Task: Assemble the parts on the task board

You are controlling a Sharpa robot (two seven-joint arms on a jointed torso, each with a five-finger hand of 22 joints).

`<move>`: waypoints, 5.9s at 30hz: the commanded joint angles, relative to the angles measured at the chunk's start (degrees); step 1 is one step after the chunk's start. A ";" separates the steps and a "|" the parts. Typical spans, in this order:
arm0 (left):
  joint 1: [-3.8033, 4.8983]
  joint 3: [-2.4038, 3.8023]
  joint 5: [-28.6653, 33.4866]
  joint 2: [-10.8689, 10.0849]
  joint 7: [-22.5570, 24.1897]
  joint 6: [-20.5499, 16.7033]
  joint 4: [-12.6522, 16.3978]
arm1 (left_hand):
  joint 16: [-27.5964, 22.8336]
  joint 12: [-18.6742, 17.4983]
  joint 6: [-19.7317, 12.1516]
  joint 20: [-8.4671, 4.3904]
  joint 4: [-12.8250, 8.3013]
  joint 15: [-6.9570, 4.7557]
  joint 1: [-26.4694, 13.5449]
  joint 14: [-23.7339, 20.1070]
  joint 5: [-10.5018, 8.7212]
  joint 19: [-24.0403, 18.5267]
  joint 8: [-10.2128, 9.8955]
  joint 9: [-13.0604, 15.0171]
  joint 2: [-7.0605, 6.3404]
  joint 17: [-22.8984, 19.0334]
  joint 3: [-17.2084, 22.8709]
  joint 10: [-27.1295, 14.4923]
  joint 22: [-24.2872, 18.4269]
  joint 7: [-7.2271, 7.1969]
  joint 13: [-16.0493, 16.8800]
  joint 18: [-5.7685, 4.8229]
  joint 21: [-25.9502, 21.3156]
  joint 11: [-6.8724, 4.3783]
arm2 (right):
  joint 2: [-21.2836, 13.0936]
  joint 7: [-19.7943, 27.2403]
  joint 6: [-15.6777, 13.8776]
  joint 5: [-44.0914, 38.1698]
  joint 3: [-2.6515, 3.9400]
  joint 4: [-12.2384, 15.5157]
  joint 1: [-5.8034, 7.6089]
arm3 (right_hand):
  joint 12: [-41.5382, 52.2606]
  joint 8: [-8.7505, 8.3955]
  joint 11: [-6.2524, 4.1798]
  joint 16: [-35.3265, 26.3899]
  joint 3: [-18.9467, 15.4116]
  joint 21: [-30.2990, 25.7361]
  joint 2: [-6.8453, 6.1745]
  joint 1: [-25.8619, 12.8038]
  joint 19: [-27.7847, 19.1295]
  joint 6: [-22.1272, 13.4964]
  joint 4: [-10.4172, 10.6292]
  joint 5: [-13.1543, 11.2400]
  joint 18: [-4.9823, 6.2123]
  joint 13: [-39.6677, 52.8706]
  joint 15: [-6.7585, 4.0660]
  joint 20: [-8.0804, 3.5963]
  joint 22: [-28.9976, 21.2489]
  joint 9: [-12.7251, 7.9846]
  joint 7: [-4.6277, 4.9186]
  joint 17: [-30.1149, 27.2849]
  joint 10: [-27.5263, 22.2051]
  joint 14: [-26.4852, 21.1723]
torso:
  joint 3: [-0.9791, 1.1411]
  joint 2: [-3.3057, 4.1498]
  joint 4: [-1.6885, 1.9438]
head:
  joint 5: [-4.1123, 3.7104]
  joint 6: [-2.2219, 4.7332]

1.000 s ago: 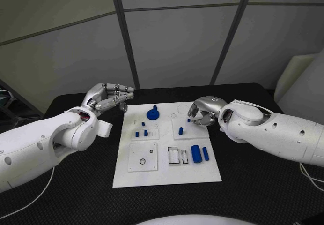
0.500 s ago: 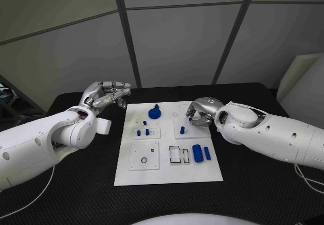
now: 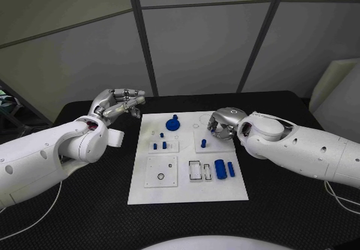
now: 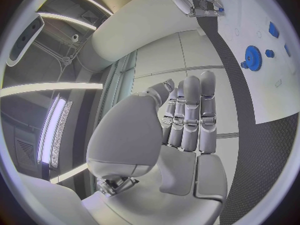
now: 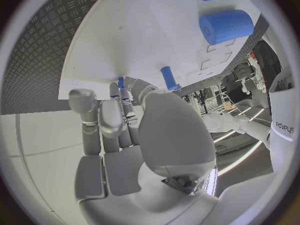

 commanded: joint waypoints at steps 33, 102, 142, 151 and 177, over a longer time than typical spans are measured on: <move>0.08 0.07 0.44 0.31 -0.59 1.94 -0.03 | -0.57 0.11 -0.12 0.12 -0.62 0.21 0.13 -0.71 0.19 -0.35 0.20 -0.23 0.50 -0.30 0.03 -1.12 -0.35 0.40 0.10 -1.50 -0.55 0.37 | -0.20 -1.35 -2.78 -3.51 0.01 1.40 -0.15 | 1.61 1.80 -1.28 3.02 2.41 4.65 1.58 1.73 1.20 4.70 -2.37 -5.34 -1.34 1.38 -1.13 -1.10 5.37 1.27 -1.09 1.70 4.90 2.12 | 0.11 -0.03 0.00 | 0.22 -0.69; 0.24 -0.04 -1.50 3.60 0.08 0.52 -1.80 | -1.39 0.42 -1.32 0.47 -2.12 0.73 1.09 -1.78 0.43 -1.00 -0.12 -0.67 1.04 -1.14 0.91 -2.69 -0.67 1.27 0.08 -1.50 -1.16 1.13 | 7.20 9.40 -11.58 2.45 0.60 8.27 -8.46 | 0.42 0.90 -0.82 4.14 3.51 6.14 1.48 1.38 1.30 3.75 -3.18 -1.96 -1.58 1.70 -0.82 -0.93 7.08 1.51 -0.63 2.22 4.23 2.10 | -0.15 -0.04 -0.09 | 12.31 -3.00; 0.39 -0.04 -1.50 4.37 -0.70 1.29 -2.18 | -1.39 0.46 -1.38 0.49 -2.07 0.75 0.93 -1.77 0.51 -1.01 -0.12 -0.68 1.00 -1.17 0.91 -2.76 -0.67 1.29 0.08 -1.51 -1.16 1.16 | 7.68 6.56 -6.85 0.60 -1.29 9.09 -8.64 | 0.41 0.94 -0.82 4.45 3.39 6.43 1.33 1.17 1.42 3.89 -3.23 -1.89 -1.64 1.78 -0.80 -0.89 7.45 1.59 -0.63 2.54 4.35 2.15 | -0.13 -0.05 -0.07 | 13.66 -4.91; 0.39 -0.04 -1.50 4.46 -1.03 1.64 -2.20 | -1.39 0.47 -1.40 0.49 -2.08 0.75 0.92 -1.77 0.54 -1.01 -0.12 -0.69 1.00 -1.19 0.93 -2.80 -0.67 1.30 0.08 -1.50 -1.16 1.16 | 8.08 6.09 -6.48 0.01 -1.30 8.91 -8.64 | 0.41 0.93 -0.82 4.46 3.37 6.44 1.32 1.14 1.41 3.89 -3.23 -1.90 -1.64 1.79 -0.79 -0.88 7.46 1.60 -0.63 2.53 4.36 2.16 | -0.11 -0.02 -0.01 | 13.79 -4.96; 0.45 -0.04 -1.50 4.52 -1.77 2.22 -2.33 | -1.40 0.49 -1.48 0.51 -2.08 0.77 0.87 -1.79 0.57 -1.03 -0.14 -0.71 1.01 -1.22 0.98 -2.89 -0.67 1.32 0.07 -1.50 -1.17 1.18 | 8.21 3.81 -5.92 -1.62 -1.38 9.28 -8.62 | -2.06 -0.98 1.81 4.48 1.55 3.95 -1.18 -2.28 -1.55 -1.67 -2.25 -1.64 -0.87 -0.29 1.41 1.05 4.02 0.72 1.39 1.02 -5.30 1.29 | -0.10 -0.03 -0.06 | 13.73 -5.11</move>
